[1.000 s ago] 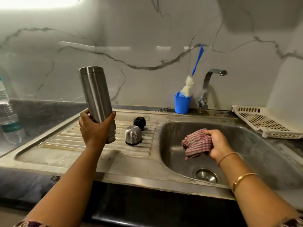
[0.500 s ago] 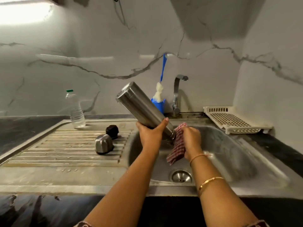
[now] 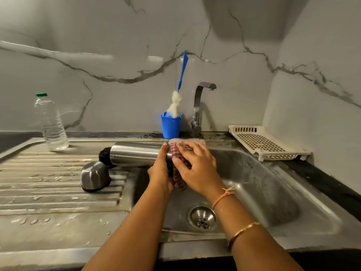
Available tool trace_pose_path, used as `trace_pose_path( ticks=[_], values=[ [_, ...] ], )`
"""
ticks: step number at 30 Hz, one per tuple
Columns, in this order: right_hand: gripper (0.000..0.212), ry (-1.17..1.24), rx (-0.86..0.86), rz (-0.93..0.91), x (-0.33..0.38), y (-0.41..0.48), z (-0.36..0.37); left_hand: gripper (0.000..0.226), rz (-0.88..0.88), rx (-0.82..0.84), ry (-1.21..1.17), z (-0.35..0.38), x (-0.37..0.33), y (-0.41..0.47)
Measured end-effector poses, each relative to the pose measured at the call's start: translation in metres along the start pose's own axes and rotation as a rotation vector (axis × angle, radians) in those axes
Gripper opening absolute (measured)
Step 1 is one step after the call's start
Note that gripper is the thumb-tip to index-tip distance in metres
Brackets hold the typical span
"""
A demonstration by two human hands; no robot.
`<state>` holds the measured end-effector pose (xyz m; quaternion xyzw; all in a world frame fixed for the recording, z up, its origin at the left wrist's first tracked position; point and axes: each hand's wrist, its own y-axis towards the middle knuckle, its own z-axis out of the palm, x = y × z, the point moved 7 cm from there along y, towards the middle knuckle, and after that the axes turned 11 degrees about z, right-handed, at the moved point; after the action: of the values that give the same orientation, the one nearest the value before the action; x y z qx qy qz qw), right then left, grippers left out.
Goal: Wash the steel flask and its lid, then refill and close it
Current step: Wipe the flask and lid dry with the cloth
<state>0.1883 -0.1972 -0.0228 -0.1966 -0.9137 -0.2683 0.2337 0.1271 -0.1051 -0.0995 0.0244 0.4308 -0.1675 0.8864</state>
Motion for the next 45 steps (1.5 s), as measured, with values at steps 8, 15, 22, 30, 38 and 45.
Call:
trace_pose_path(
  ticks=[8,15,22,30,38,45],
  values=[
    [0.048,0.042,-0.196,0.204,-0.03,0.005,-0.013,0.104,0.175,0.149,0.175,0.022,-0.015,-0.02],
    [0.064,0.549,0.077,0.655,-0.068,0.007,-0.002,0.069,0.172,0.361,0.11,0.043,-0.021,-0.034],
    [0.066,1.16,0.457,0.832,-0.056,-0.017,0.014,0.05,0.118,0.411,0.011,0.047,-0.027,-0.038],
    [0.057,1.267,0.132,0.783,-0.063,-0.002,0.023,0.076,0.242,0.349,0.015,0.043,-0.035,-0.03],
    [0.029,0.643,-0.379,0.279,-0.037,0.0,-0.028,0.079,0.244,0.404,0.045,0.05,-0.034,-0.032],
    [0.062,1.458,0.307,0.823,-0.061,-0.006,0.025,0.055,0.178,0.607,0.206,0.065,-0.04,-0.039]
  ],
)
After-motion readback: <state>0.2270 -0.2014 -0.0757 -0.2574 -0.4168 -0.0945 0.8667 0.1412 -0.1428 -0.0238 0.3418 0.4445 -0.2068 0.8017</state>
